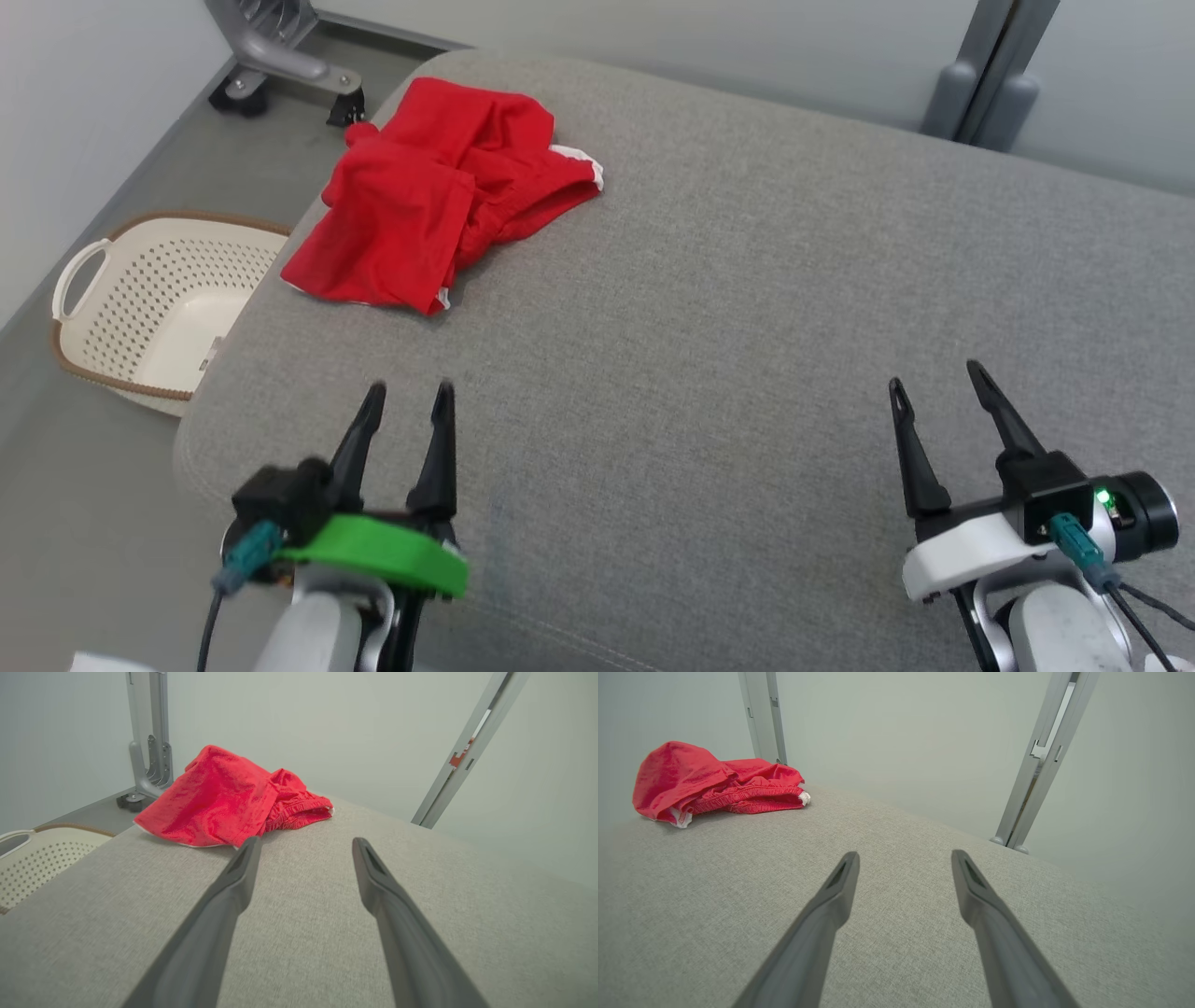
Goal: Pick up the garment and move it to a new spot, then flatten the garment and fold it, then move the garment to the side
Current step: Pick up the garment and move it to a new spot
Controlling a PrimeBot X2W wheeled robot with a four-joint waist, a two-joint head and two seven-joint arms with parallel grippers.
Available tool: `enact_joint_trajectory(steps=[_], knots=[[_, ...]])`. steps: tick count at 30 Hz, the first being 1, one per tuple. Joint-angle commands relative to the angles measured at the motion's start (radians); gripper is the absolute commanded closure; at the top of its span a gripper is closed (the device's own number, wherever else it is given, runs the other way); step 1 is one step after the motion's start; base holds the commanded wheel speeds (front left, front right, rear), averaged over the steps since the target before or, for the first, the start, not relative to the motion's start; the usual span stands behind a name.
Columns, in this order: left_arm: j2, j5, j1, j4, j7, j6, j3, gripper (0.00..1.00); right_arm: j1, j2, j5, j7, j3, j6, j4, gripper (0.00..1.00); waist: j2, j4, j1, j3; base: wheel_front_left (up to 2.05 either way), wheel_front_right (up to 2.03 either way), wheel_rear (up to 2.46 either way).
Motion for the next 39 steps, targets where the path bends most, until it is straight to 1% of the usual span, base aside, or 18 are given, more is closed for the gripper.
enact_joint_trajectory(steps=[1, 3, 6, 9, 13, 15, 19, 20, 21, 22, 25, 30, 33, 37, 39], knots=[[0.005, -0.023, -0.089, 0.024, 0.0, -0.003, -0.019, 0.0, -0.035, -0.009, -0.019, -0.003, -0.005, -0.002, -0.01, 0.0, 0.0, -0.122, 0.0, 0.259, 0.0, 0.0, 0.0], [0.021, -0.069, -0.204, 0.078, 0.0, -0.003, -0.052, 0.0, -0.07, -0.015, -0.042, -0.003, -0.013, -0.002, -0.02, 0.0, 0.0, -0.142, 0.0, 0.329, 0.0, 0.0, 0.0], [0.067, -0.092, -0.371, 0.186, 0.0, -0.003, -0.103, 0.0, -0.118, -0.02, -0.062, -0.003, -0.016, -0.002, -0.035, 0.0, 0.0, -0.172, 0.0, 0.422, 0.0, 0.0, 0.0], [0.094, -0.134, -0.521, 0.291, 0.0, -0.003, -0.118, 0.0, -0.149, -0.025, -0.074, -0.003, -0.017, -0.002, -0.045, 0.0, 0.0, -0.191, 0.0, 0.486, 0.0, 0.0, 0.0], [0.126, -0.169, -0.654, 0.43, 0.001, -0.003, -0.134, 0.0, -0.176, -0.022, -0.08, -0.003, -0.023, -0.002, -0.058, 0.0, 0.0, -0.206, 0.0, 0.525, 0.0, 0.0, 0.0], [0.146, -0.176, -0.693, 0.509, 0.0, -0.003, -0.14, 0.0, -0.185, -0.018, -0.075, -0.003, -0.022, -0.002, -0.063, 0.0, 0.0, -0.216, 0.0, 0.528, 0.0, 0.0, 0.0], [0.183, -0.158, -0.763, 0.679, 0.015, 0.003, -0.158, 0.0, -0.196, -0.017, -0.066, 0.0, -0.01, -0.002, -0.057, 0.0, 0.0, -0.235, 0.0, 0.517, 0.0, 0.0, 0.0], [0.183, -0.159, -0.767, 0.704, 0.02, 0.003, -0.158, 0.09, -0.198, -0.017, -0.064, 0.0, -0.009, -0.002, -0.056, 0.0, 0.0, -0.237, 0.0, 0.512, 0.0, 0.0, 0.0], [0.186, -0.163, -0.773, 0.742, 0.029, 0.003, -0.157, 0.82, -0.2, -0.017, -0.062, 0.001, -0.007, -0.002, -0.053, 0.0, 0.0, -0.242, 0.0, 0.505, 0.0, 0.0, 0.0], [0.193, -0.164, -0.779, 0.77, 0.03, 0.003, -0.158, 1.0, -0.2, -0.016, -0.058, 0.001, -0.004, -0.002, -0.048, 0.0, 0.0, -0.248, 0.0, 0.495, 0.0, 0.0, 0.0], [0.194, -0.163, -0.786, 0.81, 0.024, 0.001, -0.162, 1.0, -0.194, -0.012, -0.048, 0.001, -0.004, -0.002, -0.043, 0.0, 0.0, -0.258, 0.0, 0.467, 0.0, 0.0, 0.0], [0.185, -0.165, -0.761, 0.769, 0.003, -0.003, -0.164, 1.0, -0.164, -0.007, -0.007, 0.001, -0.001, -0.002, -0.024, 0.0, 0.0, -0.276, 0.0, 0.39, 0.0, 0.0, 0.0], [0.18, -0.163, -0.739, 0.697, -0.001, -0.003, -0.176, 1.0, -0.149, -0.005, 0.042, 0.001, 0.008, -0.002, -0.015, 0.0, 0.0, -0.29, 0.0, 0.34, 0.0, 0.0, 0.0], [0.148, -0.185, -0.687, 0.526, -0.001, -0.004, -0.228, 1.0, -0.126, -0.004, 0.102, 0.0, 0.024, -0.002, -0.004, 0.0, 0.0, -0.324, 0.0, 0.261, 0.0, 0.0, 0.0], [0.14, -0.196, -0.663, 0.43, 0.019, -0.004, -0.264, 1.0, -0.116, -0.004, 0.13, -0.001, 0.032, -0.002, 0.0, 0.0, 0.0, -0.347, 0.0, 0.226, 0.0, 0.0, 0.0]])
